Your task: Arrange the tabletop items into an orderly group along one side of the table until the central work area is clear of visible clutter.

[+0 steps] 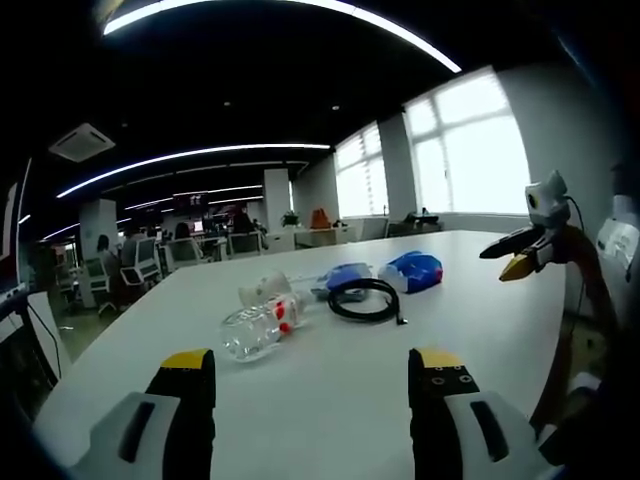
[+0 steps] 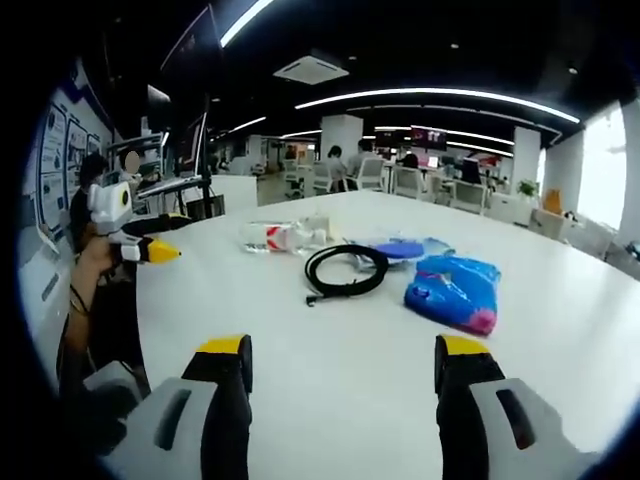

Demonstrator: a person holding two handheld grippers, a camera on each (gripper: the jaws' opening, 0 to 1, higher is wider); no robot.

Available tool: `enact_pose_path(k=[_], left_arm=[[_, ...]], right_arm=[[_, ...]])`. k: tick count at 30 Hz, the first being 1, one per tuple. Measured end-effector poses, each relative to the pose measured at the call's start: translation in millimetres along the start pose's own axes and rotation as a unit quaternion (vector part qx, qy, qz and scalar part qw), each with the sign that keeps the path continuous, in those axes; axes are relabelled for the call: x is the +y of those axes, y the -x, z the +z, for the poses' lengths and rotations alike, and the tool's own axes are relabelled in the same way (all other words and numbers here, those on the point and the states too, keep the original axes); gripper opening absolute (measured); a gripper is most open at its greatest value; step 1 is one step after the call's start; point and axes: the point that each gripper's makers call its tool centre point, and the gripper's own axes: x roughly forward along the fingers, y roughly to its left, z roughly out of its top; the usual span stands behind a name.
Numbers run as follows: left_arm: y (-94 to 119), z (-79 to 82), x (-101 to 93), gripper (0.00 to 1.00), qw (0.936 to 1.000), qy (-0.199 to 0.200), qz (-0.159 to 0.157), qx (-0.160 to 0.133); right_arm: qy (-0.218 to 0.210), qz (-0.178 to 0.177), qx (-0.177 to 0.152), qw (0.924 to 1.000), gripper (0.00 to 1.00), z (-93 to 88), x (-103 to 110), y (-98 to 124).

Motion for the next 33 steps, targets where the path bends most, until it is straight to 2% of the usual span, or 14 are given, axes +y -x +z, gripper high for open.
enact_pose_path(k=[13, 33], left_arm=[[-4.5, -1.0, -0.9, 0.78, 1.0000, 0.000, -0.002, 0.001], [-13.5, 2.2, -6.3, 0.77, 0.9999, -0.001, -0.016, -0.006]], right_arm=[[0.012, 0.008, 0.008, 0.9999, 0.71, 1.9, 0.5, -8.4], [0.008, 0.044, 0.011, 0.9989, 0.69, 6.1, 9.4, -29.4]])
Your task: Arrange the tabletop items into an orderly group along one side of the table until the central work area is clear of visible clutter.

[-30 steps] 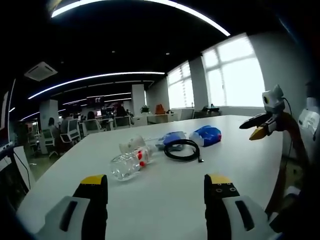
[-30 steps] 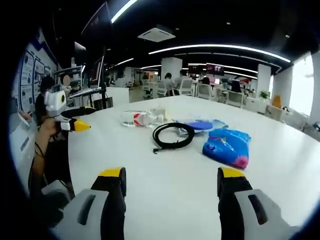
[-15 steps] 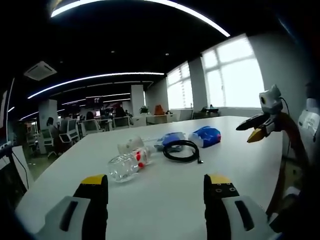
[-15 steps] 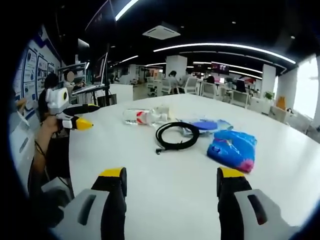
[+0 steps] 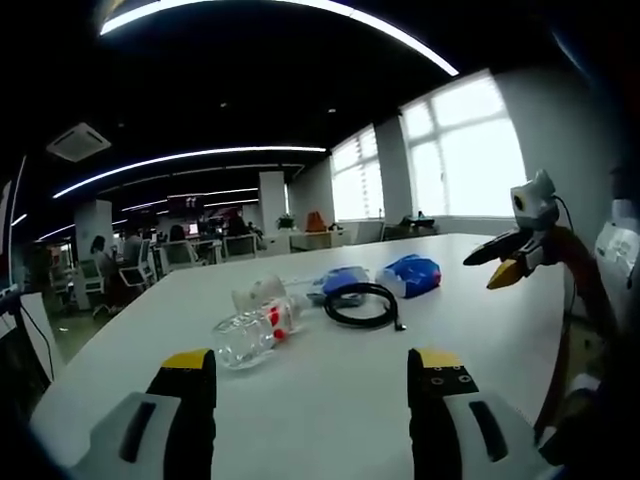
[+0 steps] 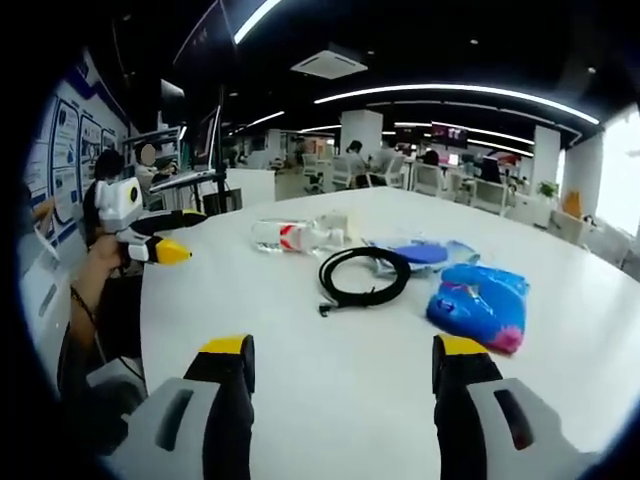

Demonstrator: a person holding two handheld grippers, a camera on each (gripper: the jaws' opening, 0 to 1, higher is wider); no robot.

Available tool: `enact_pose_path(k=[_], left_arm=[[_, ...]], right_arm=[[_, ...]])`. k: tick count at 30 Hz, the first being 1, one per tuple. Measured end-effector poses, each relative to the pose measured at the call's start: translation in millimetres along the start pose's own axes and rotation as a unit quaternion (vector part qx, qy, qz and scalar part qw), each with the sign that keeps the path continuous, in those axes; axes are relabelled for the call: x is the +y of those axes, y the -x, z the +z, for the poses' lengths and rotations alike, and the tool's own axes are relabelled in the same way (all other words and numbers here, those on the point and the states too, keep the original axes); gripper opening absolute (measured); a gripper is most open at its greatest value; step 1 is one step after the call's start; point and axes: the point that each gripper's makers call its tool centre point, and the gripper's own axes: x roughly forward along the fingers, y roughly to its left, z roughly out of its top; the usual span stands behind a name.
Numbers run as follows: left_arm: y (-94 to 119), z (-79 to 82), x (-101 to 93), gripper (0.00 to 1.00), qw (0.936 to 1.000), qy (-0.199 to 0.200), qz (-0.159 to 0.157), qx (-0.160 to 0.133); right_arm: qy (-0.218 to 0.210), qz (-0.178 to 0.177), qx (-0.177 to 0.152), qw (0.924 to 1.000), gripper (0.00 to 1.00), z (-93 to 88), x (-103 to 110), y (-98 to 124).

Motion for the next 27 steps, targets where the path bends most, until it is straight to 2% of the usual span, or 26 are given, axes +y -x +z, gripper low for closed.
enact_pose_path(k=[11, 15, 27], left_arm=[[-2.6, 1.3, 5.0, 0.76, 1.0000, -0.008, 0.002, 0.004], [-3.7, 1.6, 6.4, 0.76, 0.9999, -0.012, 0.001, 0.005], [-10.1, 3.4, 6.1, 0.76, 0.9999, -0.015, -0.004, 0.002]], right_arm=[[0.003, 0.015, 0.001, 0.9999, 0.68, 9.1, 5.8, -12.9], [0.022, 0.025, 0.012, 0.9994, 0.68, 9.4, 11.9, -18.2], [0.043, 0.040, 0.015, 0.9982, 0.67, 18.1, 21.5, -29.3]])
